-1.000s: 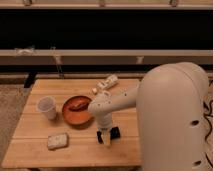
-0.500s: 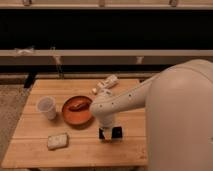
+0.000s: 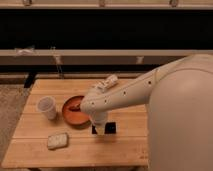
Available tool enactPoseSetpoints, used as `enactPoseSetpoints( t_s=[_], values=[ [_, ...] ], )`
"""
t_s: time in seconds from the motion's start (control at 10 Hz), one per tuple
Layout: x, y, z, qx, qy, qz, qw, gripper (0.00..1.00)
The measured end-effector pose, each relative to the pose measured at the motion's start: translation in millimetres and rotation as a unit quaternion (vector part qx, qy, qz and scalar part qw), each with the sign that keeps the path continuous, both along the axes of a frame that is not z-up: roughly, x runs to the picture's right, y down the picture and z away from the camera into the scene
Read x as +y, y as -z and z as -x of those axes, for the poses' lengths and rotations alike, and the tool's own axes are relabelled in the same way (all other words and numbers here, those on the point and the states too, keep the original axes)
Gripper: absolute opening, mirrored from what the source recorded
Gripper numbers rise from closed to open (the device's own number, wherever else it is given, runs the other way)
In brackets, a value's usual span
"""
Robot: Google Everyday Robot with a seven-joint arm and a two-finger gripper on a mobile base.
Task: Place the eraser on the white sponge
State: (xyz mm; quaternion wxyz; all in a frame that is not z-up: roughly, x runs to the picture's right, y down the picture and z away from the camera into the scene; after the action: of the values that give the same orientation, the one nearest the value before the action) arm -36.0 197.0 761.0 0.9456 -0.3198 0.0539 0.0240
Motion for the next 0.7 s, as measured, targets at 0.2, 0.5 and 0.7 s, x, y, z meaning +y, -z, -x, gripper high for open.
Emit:
enactPoseSetpoints(
  t_s=[0.2,0.5,0.7],
  values=[
    [-7.1,0.8,44.2,-0.023,0.02,0.008,0.9995,0.0],
    [-3.4,5.4,121.7,-0.073,0.065,0.028,0.9948,0.0],
    [12.9,16.2,160.7,-0.103,0.091,0.043,0.9896,0.0]
  ],
)
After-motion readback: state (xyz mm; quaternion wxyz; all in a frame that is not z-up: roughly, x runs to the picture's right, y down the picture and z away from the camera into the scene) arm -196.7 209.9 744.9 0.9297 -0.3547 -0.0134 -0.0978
